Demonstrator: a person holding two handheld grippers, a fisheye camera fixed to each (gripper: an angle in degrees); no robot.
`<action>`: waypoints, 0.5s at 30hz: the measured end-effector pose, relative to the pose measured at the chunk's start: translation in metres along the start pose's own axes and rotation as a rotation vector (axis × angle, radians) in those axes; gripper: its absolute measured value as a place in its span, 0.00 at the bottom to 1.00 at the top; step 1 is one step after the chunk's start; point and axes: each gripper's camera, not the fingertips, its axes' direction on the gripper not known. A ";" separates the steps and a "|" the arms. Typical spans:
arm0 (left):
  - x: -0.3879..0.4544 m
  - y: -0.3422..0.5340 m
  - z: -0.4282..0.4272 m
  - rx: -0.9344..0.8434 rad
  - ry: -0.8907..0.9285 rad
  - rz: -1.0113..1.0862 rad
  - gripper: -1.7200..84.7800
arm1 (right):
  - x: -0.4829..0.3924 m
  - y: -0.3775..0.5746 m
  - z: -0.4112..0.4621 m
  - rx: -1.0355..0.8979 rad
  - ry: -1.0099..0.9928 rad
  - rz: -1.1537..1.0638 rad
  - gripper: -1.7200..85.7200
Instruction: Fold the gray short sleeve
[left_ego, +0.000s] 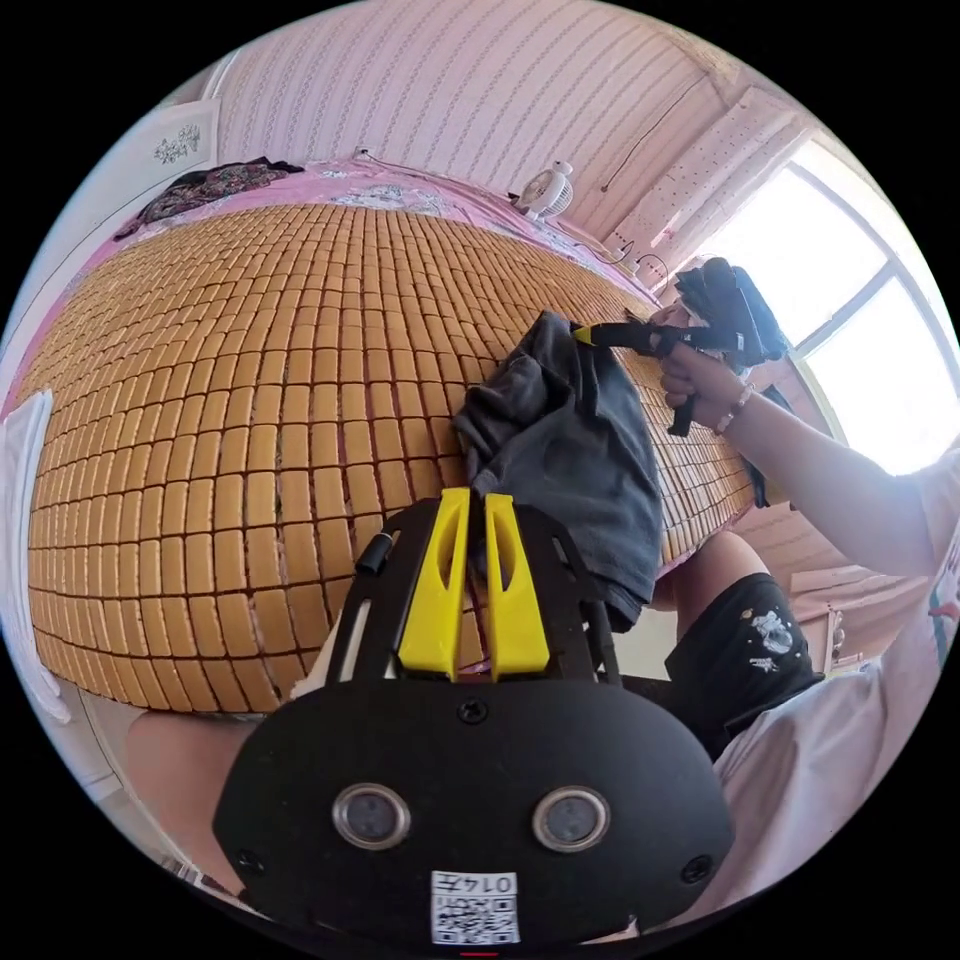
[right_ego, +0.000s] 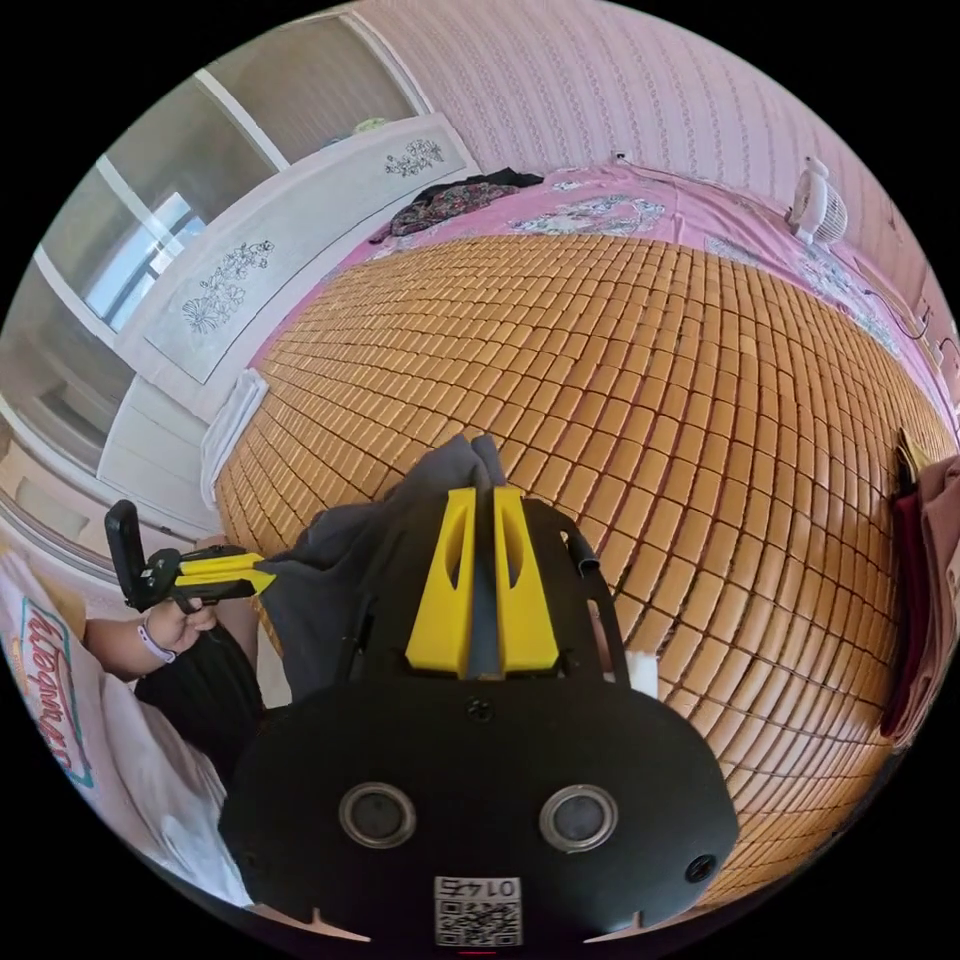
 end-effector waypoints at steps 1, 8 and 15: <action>0.001 0.003 -0.006 0.005 0.004 0.007 0.04 | -0.004 0.009 -0.012 0.032 -0.013 0.002 0.05; 0.007 0.047 -0.087 0.152 0.057 0.036 0.03 | -0.048 0.061 -0.076 0.202 -0.073 -0.034 0.04; 0.005 0.115 -0.192 0.366 -0.070 0.018 0.03 | -0.122 0.060 -0.089 0.281 -0.163 -0.214 0.04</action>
